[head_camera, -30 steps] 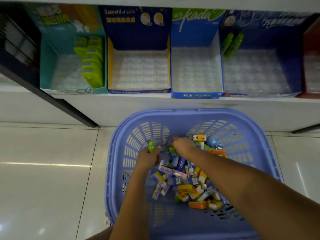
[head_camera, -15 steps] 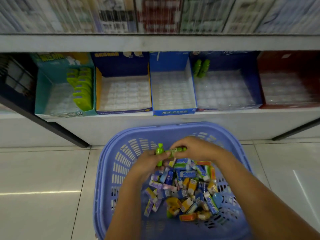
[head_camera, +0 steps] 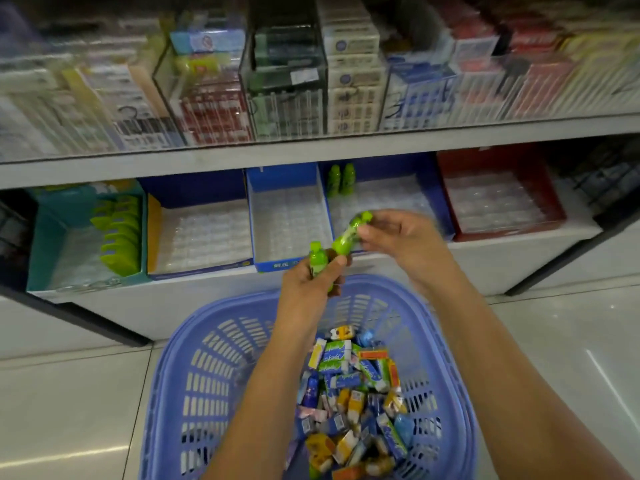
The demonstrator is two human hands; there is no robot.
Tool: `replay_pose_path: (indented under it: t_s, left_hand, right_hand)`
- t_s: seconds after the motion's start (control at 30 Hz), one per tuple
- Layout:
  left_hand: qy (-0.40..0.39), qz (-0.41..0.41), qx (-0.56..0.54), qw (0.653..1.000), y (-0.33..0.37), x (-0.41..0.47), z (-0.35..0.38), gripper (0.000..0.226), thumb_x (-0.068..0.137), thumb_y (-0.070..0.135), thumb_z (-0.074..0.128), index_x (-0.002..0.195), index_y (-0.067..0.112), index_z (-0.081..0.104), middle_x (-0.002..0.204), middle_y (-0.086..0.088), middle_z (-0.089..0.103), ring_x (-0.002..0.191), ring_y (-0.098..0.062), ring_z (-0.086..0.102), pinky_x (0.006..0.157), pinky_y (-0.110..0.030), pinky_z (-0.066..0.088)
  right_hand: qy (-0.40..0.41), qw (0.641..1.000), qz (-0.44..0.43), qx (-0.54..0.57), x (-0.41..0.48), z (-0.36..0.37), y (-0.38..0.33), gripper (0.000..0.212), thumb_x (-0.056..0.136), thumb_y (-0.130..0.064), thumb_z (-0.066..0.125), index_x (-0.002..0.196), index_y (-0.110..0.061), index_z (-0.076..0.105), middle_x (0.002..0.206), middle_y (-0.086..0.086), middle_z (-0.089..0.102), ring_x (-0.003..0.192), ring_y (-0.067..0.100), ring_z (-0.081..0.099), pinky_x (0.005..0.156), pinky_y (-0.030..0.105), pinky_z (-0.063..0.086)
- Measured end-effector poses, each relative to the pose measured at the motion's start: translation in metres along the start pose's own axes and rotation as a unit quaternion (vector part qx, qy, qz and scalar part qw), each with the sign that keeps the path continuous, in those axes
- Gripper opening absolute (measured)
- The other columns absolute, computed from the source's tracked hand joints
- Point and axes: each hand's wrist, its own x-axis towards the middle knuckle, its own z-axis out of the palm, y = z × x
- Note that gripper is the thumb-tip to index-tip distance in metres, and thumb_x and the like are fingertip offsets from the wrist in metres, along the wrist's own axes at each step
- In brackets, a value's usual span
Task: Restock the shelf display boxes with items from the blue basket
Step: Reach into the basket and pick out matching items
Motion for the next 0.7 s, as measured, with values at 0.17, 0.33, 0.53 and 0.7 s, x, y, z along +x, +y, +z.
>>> replay_pose_path:
  t_s: [0.17,0.33,0.53,0.7]
  left_hand:
    - [-0.013,-0.031,0.03,0.999,0.022,0.01,0.006,0.034,0.095,0.041,0.05,0.095,0.009,0.063,0.057,0.005,0.059,0.041,-0.006,0.044,0.041,-0.018,0.038]
    - [-0.041,-0.089,0.005,0.995,0.031,0.018,0.006,0.047,0.1,0.047,0.034,0.085,0.014,0.064,0.05,0.004,0.053,0.035,-0.006,0.032,0.033,-0.017,0.025]
    - [-0.072,-0.14,-0.069,0.985,0.027,0.028,-0.002,0.045,0.101,0.028,0.024,0.09,0.008,0.063,0.053,0.0,0.053,0.037,-0.008,0.035,0.033,-0.016,0.024]
    - [-0.082,-0.144,-0.097,0.981,0.024,0.029,-0.002,0.036,0.102,0.019,0.028,0.104,0.001,0.059,0.057,-0.001,0.06,0.04,-0.009,0.042,0.036,-0.018,0.031]
  right_hand:
    - [0.103,0.968,-0.095,-0.208,0.07,-0.018,-0.02,0.018,0.086,-0.01,0.067,0.101,-0.001,0.069,0.099,0.017,0.07,0.092,0.025,0.066,0.09,0.032,0.051]
    - [0.065,0.911,-0.065,-0.402,0.116,-0.025,-0.013,0.029,0.093,-0.024,0.055,0.108,-0.002,0.065,0.11,0.02,0.065,0.105,0.035,0.059,0.09,0.038,0.045]
    - [0.023,0.898,-0.073,-0.433,0.131,-0.028,-0.009,0.012,0.092,-0.012,0.052,0.095,-0.006,0.062,0.101,0.02,0.064,0.106,0.036,0.058,0.095,0.041,0.046]
    - [0.017,0.901,-0.092,-0.424,0.137,-0.025,-0.008,0.015,0.092,-0.002,0.05,0.091,0.006,0.061,0.092,0.023,0.061,0.1,0.038,0.059,0.088,0.038,0.047]
